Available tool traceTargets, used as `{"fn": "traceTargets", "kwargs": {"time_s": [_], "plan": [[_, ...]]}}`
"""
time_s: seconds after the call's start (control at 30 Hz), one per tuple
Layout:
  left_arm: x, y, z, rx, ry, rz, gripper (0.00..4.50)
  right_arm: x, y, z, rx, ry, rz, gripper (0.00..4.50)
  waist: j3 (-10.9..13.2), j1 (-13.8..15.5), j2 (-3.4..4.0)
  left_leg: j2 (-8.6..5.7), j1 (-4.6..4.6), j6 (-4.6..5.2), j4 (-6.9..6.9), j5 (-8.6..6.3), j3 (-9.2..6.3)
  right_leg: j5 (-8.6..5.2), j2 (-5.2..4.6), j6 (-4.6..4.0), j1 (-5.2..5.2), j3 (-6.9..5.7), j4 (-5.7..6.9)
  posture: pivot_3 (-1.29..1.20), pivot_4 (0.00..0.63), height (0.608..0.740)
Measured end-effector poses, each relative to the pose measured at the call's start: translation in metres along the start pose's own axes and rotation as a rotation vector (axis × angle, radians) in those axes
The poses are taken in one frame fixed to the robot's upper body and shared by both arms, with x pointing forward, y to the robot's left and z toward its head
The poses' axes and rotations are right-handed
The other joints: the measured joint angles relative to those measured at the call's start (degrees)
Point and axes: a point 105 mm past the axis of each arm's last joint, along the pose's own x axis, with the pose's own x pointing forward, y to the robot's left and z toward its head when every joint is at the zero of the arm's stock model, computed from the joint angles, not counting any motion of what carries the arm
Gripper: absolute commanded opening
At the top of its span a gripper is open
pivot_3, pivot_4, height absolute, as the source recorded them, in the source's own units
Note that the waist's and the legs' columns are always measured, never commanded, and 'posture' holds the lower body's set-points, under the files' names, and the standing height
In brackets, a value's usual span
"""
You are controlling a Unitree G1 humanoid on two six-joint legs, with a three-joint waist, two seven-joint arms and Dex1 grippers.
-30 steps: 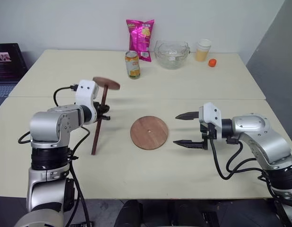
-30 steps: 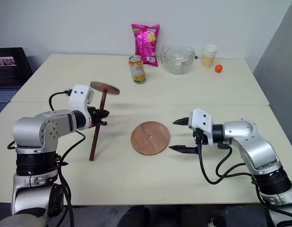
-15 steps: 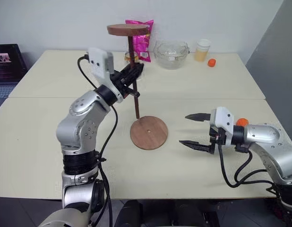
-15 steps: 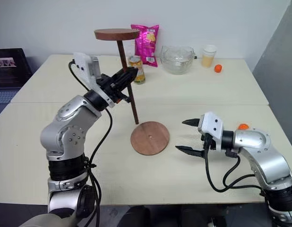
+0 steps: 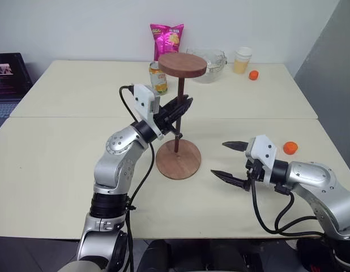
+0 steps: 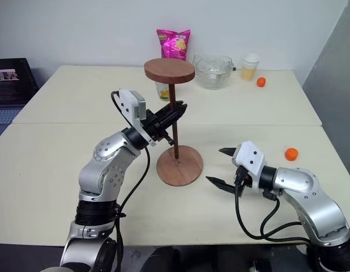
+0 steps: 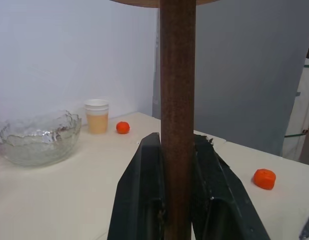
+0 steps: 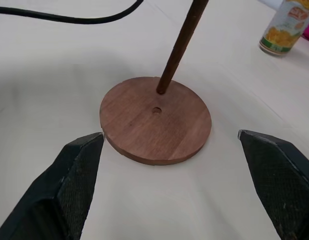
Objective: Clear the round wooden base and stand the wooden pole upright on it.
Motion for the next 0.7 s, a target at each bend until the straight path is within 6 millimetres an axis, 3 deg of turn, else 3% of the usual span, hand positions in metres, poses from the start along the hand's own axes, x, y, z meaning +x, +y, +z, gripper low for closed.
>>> {"fn": "traceTargets", "kwargs": {"time_s": [0.23, 0.47, 0.7], "plan": [[0.001, -0.002, -0.001, -0.018, -0.015, -0.007, 0.27, 0.0, 0.002, -0.004, 0.018, 0.04, -0.014, 4.5, 0.0, 0.0, 0.0, -0.01, 0.0, 0.03, 0.0, -0.01, 0.01, 0.0, 0.01, 0.0, 0.0, 0.0, 0.0, 0.0, 0.15, 0.74], [-0.005, -0.002, -0.022, -0.024, 0.019, -0.007, 0.27, 0.003, 0.008, -0.007, 0.025, 0.053, -0.005, 4.5, 0.0, 0.0, 0.0, -0.01, 0.0, 0.04, 0.0, -0.02, 0.0, 0.0, 0.02, 0.0, 0.0, -0.01, 0.0, 0.0, 0.15, 0.74], [-0.008, -0.003, -0.024, -0.002, 0.011, -0.016, 0.27, 0.006, 0.007, -0.006, 0.026, 0.052, -0.022, 4.5, 0.0, -0.1, 0.0, -0.01, 0.01, 0.06, 0.0, -0.03, -0.01, 0.0, 0.02, 0.0, 0.0, -0.02, 0.0, 0.0, 0.15, 0.74]]}}
